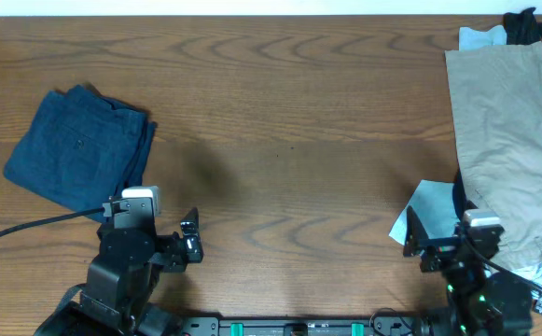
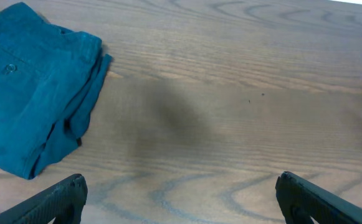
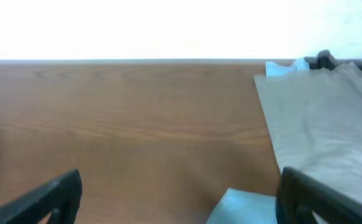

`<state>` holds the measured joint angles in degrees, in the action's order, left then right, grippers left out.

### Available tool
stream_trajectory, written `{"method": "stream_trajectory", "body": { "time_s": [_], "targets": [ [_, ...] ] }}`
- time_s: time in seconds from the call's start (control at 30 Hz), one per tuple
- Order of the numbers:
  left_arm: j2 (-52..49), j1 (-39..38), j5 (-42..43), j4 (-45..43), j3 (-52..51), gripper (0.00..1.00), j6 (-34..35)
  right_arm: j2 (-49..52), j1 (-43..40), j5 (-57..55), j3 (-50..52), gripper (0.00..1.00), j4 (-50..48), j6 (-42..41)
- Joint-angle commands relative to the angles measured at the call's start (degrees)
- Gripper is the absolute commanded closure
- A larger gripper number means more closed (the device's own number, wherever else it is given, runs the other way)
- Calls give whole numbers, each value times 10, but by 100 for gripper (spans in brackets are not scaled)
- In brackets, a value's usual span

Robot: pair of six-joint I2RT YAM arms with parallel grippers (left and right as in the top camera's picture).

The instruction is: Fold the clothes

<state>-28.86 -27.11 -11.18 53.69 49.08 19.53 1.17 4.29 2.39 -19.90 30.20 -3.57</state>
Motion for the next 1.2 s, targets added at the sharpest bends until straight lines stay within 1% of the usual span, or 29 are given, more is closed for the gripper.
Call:
{"method": "stream_trajectory", "body": {
  "time_s": [0.0,0.13,0.23,0.37,0.43,0.5,1.17],
  "targets": [
    [1,-2,-11,0,-2,2,5,-9,-6,-9,65,1,-89,16],
    [1,-2,-11,0,-2,2,5,-9,-6,-9,143,1,-256,47],
    [1,-2,-11,0,-2,2,5,-9,-6,-9,192,1,-347,70],
    [1,-2,-11,0,-2,2,5,-9,-6,-9,196,1,-330,127],
    [1,-2,-11,0,-2,2,5,-9,-6,-4,196,1,-307,122],
    [1,-2,-11,0,-2,2,5,-9,-6,-5,196,1,-261,122],
    [1,-2,-11,0,-2,2,5,-8,-6,-7,196,1,-261,122]
  ]
}}
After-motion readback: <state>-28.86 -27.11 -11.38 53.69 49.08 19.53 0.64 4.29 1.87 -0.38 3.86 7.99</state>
